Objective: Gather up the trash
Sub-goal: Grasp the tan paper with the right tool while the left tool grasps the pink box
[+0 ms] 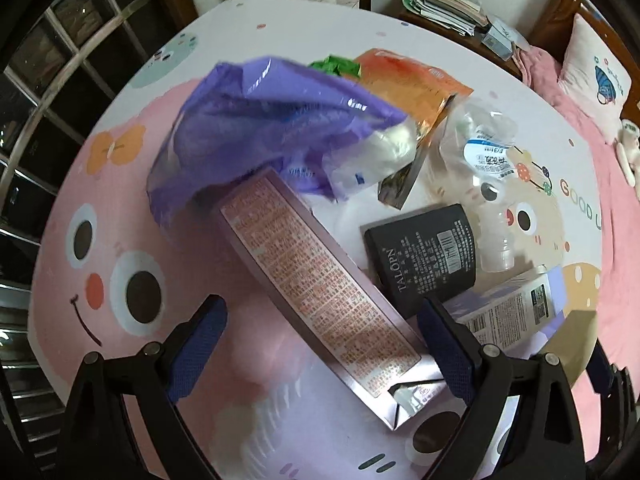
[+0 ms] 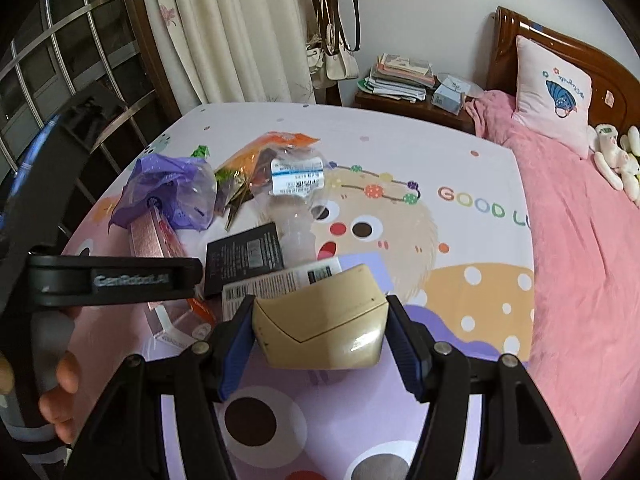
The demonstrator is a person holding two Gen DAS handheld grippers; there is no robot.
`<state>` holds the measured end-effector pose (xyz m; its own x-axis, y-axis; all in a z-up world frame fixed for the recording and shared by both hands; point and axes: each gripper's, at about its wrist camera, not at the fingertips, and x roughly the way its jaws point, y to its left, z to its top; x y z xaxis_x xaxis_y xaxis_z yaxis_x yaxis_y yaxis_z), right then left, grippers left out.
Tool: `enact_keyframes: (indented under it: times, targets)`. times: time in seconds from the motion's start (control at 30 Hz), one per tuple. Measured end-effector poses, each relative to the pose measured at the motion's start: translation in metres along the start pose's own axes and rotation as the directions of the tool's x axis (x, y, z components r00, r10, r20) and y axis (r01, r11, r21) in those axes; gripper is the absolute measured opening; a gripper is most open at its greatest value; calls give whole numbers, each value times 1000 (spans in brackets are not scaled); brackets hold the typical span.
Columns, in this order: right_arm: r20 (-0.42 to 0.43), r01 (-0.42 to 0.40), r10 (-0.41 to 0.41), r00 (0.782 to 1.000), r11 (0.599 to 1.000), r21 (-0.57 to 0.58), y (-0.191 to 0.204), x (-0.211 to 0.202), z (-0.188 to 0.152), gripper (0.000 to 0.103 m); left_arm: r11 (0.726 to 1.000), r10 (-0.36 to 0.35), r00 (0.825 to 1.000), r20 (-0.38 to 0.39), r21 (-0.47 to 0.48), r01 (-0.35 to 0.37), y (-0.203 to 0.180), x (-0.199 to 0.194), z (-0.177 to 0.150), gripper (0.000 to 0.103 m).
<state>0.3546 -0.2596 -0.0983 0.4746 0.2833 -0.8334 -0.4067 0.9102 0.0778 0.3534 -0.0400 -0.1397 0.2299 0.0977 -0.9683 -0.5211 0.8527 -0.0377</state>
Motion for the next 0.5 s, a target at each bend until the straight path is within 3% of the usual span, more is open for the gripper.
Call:
enact_keyframes:
  times: [0.07, 0.13, 0.23, 0.5]
  targets:
    - [-5, -5, 5, 1000, 1000, 5, 0, 0, -3, 62, 1000, 4, 1000, -1, 0, -4, 2, 3, -3, 91]
    - [-12, -14, 15, 1000, 1000, 12, 0, -1, -6, 62, 1000, -14, 1000, -12, 7, 14, 5, 6, -6, 69]
    - [-23, -28, 28, 999, 999, 20, 3, -1, -10, 62, 998, -60, 997, -55, 14, 61, 11, 13, -12, 51]
    - [-48, -54, 55, 997, 998, 23, 19, -5, -25, 62, 992, -97, 995, -34, 79, 99, 32, 9, -33, 45]
